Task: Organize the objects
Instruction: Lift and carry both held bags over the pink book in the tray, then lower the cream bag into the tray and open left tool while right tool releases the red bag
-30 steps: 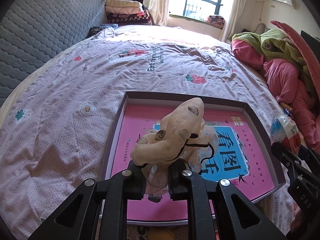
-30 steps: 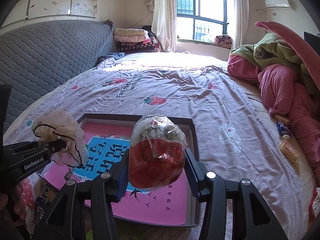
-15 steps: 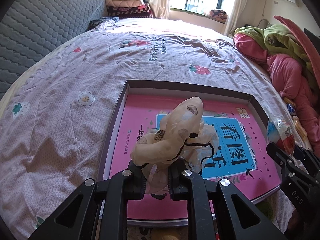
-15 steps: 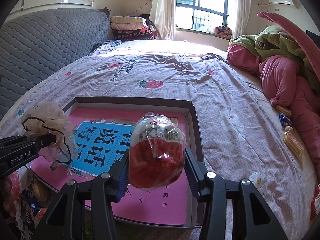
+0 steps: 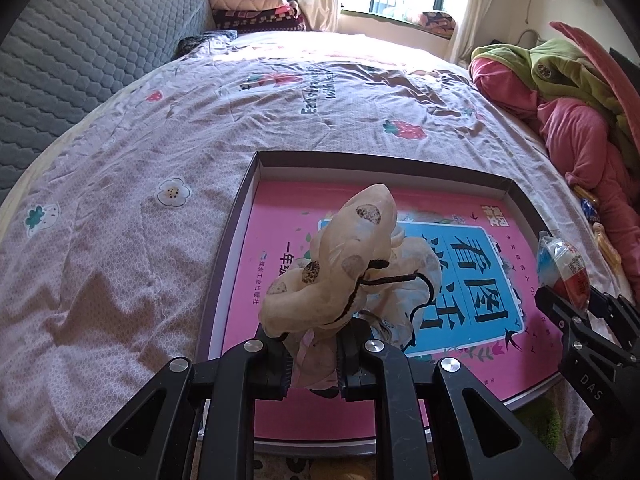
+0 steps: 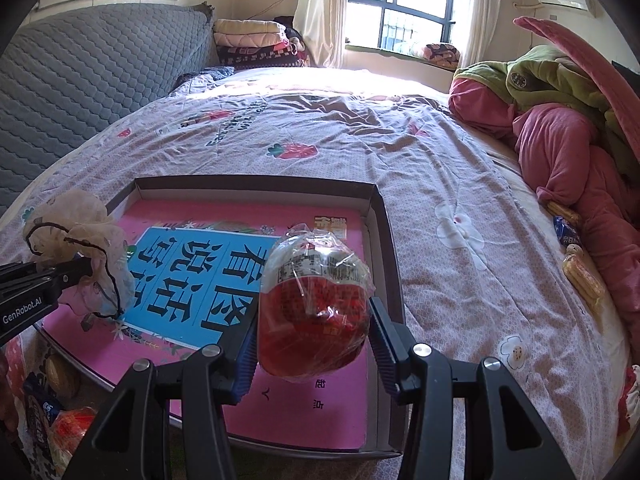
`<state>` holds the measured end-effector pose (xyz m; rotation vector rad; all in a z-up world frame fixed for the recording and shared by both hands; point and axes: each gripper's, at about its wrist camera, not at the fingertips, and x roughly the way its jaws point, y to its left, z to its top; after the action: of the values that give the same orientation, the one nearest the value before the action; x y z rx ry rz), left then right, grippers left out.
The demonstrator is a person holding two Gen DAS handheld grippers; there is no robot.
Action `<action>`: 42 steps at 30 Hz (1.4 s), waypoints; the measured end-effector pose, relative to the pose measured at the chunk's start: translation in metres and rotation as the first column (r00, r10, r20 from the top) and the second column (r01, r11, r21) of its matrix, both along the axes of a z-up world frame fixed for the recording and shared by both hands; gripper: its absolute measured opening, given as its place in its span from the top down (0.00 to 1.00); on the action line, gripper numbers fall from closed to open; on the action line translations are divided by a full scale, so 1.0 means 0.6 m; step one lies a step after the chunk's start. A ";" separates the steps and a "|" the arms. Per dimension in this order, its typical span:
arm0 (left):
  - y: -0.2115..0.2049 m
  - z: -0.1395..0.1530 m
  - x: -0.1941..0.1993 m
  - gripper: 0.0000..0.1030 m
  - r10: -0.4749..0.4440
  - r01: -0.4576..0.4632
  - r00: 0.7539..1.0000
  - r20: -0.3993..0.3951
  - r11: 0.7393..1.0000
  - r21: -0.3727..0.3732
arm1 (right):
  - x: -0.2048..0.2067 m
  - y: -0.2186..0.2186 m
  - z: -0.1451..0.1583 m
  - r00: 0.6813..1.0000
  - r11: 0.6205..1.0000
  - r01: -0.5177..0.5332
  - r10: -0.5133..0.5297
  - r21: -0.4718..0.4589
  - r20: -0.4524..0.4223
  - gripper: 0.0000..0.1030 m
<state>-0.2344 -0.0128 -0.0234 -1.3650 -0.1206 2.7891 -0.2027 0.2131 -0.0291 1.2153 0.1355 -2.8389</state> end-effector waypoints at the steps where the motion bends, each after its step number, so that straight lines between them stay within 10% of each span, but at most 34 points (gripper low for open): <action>1: 0.000 -0.003 -0.001 0.84 0.002 -0.002 1.000 0.004 1.000 -0.003 | -0.001 0.001 -0.003 1.000 1.000 0.003 -0.003 0.000 0.009 0.51; 31: -0.013 -0.008 -0.009 0.83 0.021 -0.022 1.000 0.008 1.000 0.017 | -0.004 0.005 -0.012 0.999 1.000 0.012 -0.012 0.020 0.030 0.49; 42: -0.022 0.000 -0.006 0.63 0.033 -0.033 0.999 -0.001 0.999 0.042 | -0.001 0.008 -0.004 1.000 1.000 0.013 -0.013 0.019 0.009 0.40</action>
<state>-0.2381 -0.0258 -0.0233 -1.3630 -0.2024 2.7973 -0.2031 0.2179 -0.0314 1.2371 0.1556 -2.8494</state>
